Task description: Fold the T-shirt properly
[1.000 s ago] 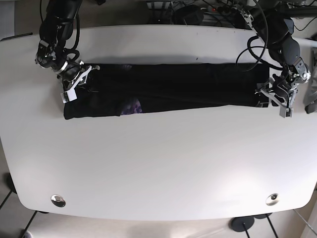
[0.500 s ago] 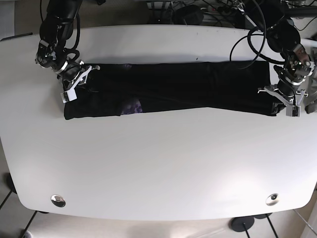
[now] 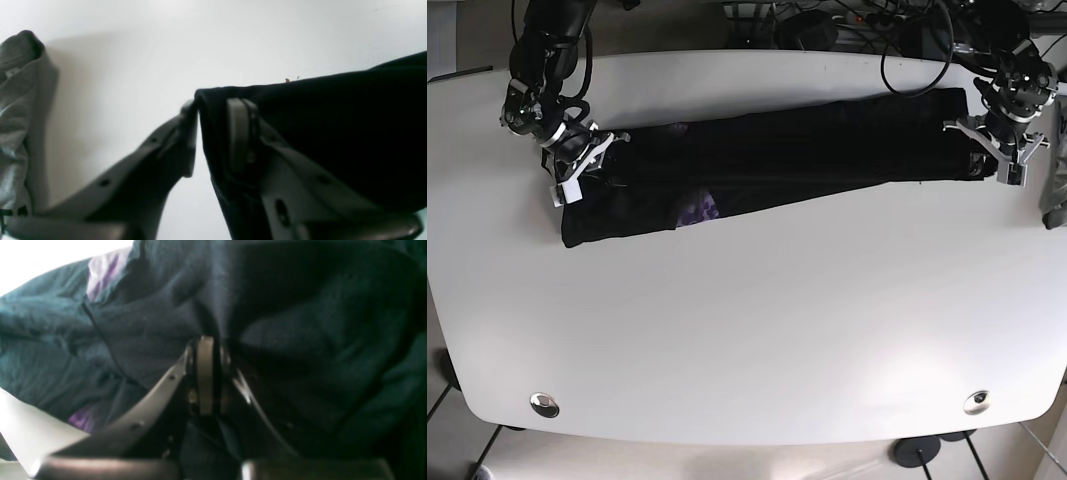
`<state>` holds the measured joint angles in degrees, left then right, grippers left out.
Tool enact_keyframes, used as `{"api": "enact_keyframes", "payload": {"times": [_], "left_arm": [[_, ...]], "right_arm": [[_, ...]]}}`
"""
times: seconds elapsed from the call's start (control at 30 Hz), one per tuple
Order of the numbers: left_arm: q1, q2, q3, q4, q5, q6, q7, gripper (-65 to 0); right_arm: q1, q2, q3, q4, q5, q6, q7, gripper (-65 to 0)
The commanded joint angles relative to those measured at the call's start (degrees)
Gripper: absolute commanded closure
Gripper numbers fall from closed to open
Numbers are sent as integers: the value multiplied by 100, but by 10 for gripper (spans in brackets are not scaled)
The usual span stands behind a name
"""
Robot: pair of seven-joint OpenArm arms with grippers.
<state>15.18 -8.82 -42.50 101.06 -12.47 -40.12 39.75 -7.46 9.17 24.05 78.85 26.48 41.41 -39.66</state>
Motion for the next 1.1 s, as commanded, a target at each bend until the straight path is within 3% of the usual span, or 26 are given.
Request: {"api": "enact_keyframes", "payload": {"times": [0.03, 0.3, 0.4, 0.53, 0.67, 0.8, 0.97, 1.1], "left_arm": [[139, -90, -44, 387, -111, 12, -146, -169], [1229, -344, -36, 607, -472, 12, -137, -164], [1502, -450, -150, 615, -806, 12, -120, -167], [1519, -459, -176, 607, -841, 12, -120, -178], [1256, -450, -194, 624, -841, 12, -102, -306], [904, -529, -194, 765, -955, 12, 733, -328], [992, -687, -203, 932, -1826, 12, 1753, -325], [1449, -635, 70, 888, -1808, 12, 1814, -324]], "right_arm": [[-40, 19, -19, -4, -419, -141, -364, -24], [-32, 11, -19, -4, -384, -141, -364, -24], [-32, 2, -27, -4, -375, -141, -364, -24], [-32, -113, -27, -4, -411, -141, -364, -24], [-32, -139, -27, -4, -419, -141, -364, -24], [-32, -139, -36, -4, -419, -141, -364, -24], [-32, -139, -36, -4, -419, -141, -364, -24], [-32, -139, -36, -4, -411, -141, -364, -24]]}}
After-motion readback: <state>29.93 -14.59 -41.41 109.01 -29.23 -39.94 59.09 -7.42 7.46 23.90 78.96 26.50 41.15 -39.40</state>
